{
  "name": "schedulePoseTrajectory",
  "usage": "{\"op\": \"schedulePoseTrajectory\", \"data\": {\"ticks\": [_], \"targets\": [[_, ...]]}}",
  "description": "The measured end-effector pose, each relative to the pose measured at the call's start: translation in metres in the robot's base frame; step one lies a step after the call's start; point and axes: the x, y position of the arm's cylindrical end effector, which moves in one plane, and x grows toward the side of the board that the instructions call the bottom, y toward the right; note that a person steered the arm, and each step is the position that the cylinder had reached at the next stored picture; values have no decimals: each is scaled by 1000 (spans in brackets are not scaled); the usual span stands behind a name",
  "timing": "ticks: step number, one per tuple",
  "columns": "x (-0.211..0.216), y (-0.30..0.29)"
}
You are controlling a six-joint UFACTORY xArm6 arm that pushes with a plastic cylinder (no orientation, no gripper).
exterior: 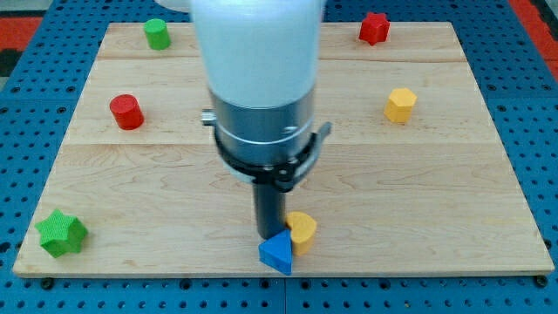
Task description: Move the yellow heart towards the bottom right of the board
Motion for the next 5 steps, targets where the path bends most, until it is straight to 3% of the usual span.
{"op": "schedulePoseTrajectory", "data": {"ticks": [3, 5], "targets": [[3, 80], [4, 183]]}}
